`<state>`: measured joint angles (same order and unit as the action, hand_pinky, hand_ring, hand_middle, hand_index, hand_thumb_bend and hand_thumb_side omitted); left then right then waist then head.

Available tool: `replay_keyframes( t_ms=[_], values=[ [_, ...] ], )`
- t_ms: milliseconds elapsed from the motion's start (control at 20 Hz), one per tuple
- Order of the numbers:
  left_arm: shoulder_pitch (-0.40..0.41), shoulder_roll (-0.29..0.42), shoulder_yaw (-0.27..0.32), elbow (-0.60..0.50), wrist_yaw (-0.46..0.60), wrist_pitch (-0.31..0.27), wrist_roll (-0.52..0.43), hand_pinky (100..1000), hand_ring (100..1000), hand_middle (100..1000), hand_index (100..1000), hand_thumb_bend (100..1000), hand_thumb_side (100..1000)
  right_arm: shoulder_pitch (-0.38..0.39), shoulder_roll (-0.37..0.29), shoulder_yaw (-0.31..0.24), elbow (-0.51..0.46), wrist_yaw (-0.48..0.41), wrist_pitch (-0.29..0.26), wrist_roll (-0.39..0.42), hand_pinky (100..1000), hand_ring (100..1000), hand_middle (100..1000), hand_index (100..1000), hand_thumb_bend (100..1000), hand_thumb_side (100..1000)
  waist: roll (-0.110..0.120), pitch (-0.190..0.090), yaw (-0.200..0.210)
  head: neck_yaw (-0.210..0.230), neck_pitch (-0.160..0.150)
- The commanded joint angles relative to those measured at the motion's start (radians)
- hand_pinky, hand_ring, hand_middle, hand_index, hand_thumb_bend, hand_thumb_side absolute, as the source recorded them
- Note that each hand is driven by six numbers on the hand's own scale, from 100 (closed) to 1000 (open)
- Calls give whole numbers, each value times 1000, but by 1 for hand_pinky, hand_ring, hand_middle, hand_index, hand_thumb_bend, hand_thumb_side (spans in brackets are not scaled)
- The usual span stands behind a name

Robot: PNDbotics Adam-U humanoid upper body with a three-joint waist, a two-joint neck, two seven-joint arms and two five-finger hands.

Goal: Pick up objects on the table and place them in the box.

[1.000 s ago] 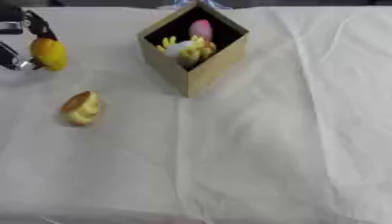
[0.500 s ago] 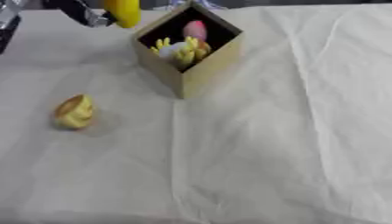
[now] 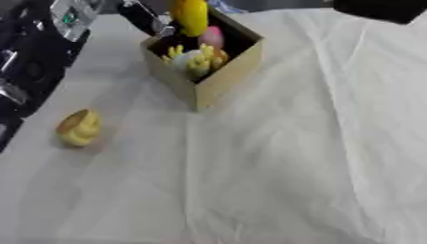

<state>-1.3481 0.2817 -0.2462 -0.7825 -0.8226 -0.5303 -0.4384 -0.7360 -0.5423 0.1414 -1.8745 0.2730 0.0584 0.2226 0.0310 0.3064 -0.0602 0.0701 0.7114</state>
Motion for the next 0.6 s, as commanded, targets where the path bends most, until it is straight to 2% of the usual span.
replay_keyframes(
  t_ms=[50,200,300,400,500,600],
  values=[
    [-31,-7,25,19,-42,1,18,799,718,673,799,264,238,11,10,-23,-61,-60,31,-14,887,727,702,812,100,589,-1,-17,-7,9,-15],
    [-27,-4,29,32,-96,17,29,819,783,768,884,384,306,31,6,-36,-99,-116,45,-18,886,723,699,808,100,574,0,-15,-15,10,-16],
    [-21,-2,38,41,-130,32,43,826,795,781,895,417,347,39,1,-43,-117,-150,50,-20,886,721,697,806,100,569,0,-14,-19,11,-16],
    [-16,-4,45,51,-163,38,56,843,819,817,932,487,539,45,-2,-47,-123,-171,48,-17,887,721,697,804,100,575,-1,-14,-20,10,-15],
    [-14,-8,53,60,-193,30,66,847,820,818,936,489,604,51,-2,-49,-125,-180,47,-11,887,721,697,804,100,586,-1,-14,-19,9,-13],
    [-12,-9,59,64,-210,14,75,848,818,815,925,445,598,58,1,-52,-125,-184,49,-6,887,720,696,804,100,583,-2,-16,-17,8,-9]
  ],
)
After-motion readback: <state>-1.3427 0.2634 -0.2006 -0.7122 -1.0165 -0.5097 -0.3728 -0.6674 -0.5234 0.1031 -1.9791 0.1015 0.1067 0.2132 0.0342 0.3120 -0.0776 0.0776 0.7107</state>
